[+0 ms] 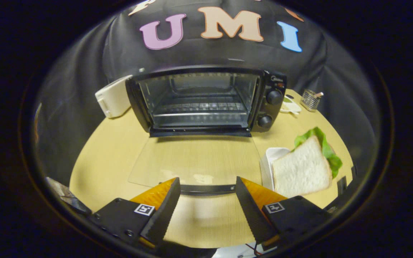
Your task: Open the toaster oven, put the food inside, and close the toaster oven door.
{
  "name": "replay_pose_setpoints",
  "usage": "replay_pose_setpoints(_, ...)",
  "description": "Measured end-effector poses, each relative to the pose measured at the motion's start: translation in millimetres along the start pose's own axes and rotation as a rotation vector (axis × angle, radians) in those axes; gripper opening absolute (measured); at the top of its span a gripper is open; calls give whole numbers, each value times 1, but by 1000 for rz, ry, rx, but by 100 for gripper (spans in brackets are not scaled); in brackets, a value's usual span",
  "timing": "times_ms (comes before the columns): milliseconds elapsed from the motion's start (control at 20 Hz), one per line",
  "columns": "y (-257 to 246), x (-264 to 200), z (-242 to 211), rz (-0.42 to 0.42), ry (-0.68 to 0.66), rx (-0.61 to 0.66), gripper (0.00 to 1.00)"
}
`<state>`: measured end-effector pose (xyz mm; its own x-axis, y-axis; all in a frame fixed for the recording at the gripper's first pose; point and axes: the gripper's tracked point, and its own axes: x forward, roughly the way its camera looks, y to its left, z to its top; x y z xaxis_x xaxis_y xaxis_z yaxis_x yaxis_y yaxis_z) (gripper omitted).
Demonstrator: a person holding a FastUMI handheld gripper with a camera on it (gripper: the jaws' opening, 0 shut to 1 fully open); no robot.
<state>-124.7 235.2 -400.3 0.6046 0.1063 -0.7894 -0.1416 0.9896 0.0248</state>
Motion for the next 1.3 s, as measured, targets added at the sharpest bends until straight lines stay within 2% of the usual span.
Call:
replay_pose_setpoints(100, -8, -17, 34, 87, 3, 25, 95)
replay_pose_setpoints(200, -31, -34, 64, 135, 20, 40, 95)
replay_pose_setpoints(450, -120, -58, 106, 125, 79, 40, 93)
replay_pose_setpoints(600, -165, -57, 88, 108, 159, 33, 93)
replay_pose_setpoints(700, -180, -51, 67, 125, 216, 60, 93)
replay_pose_setpoints(800, -183, -47, 44, 155, 278, 98, 93)
replay_pose_setpoints(1150, -195, -9, -5, 188, 411, 79, 93)
replay_pose_setpoints(1300, -189, 0, -7, 215, 425, 89, 75)
